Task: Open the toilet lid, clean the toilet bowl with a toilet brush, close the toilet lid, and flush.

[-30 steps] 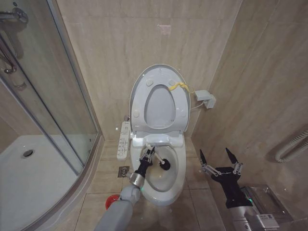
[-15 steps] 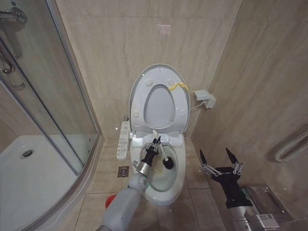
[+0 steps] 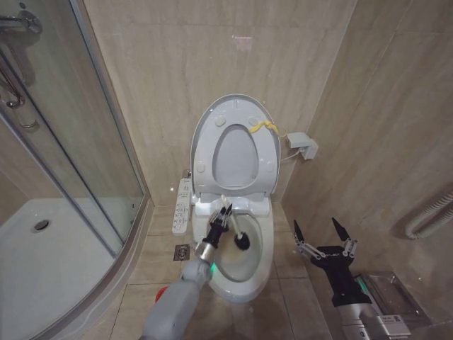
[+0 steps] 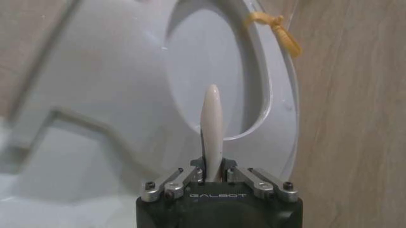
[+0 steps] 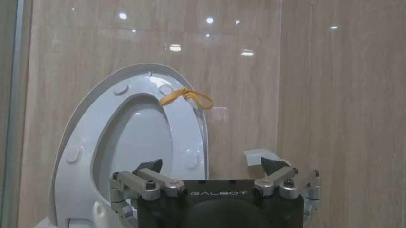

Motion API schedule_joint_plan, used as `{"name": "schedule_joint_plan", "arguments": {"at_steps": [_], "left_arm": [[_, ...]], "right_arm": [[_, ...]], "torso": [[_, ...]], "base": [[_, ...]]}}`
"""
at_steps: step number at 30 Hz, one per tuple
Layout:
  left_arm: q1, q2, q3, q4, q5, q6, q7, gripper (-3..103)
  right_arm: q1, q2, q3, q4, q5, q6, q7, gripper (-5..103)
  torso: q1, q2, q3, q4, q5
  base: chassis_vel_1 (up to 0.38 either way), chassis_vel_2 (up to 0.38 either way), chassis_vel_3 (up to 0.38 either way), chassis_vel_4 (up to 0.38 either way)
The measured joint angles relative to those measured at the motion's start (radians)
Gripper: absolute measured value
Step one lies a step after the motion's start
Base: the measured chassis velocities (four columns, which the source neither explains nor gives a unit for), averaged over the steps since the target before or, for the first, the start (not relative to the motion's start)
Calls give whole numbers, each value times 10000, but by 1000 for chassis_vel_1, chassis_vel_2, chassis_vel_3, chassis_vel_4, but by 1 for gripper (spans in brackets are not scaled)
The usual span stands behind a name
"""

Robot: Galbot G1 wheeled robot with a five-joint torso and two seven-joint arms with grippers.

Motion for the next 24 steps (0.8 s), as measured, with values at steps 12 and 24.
{"name": "schedule_joint_plan", "arguments": {"at_steps": [12, 24], "left_arm": [[378, 491, 249, -43, 200, 150, 322, 16], [981, 3061, 840, -1848, 837, 869, -55, 16]], "right_arm": [[0, 0, 0, 0, 0, 0, 0, 100], [0, 0, 0, 0, 0, 0, 0, 100]], "torso": [[0, 0, -1, 4, -1], [-1, 1, -2, 4, -1]], "base": [[0, 0, 0, 0], [0, 0, 0, 0]]}}
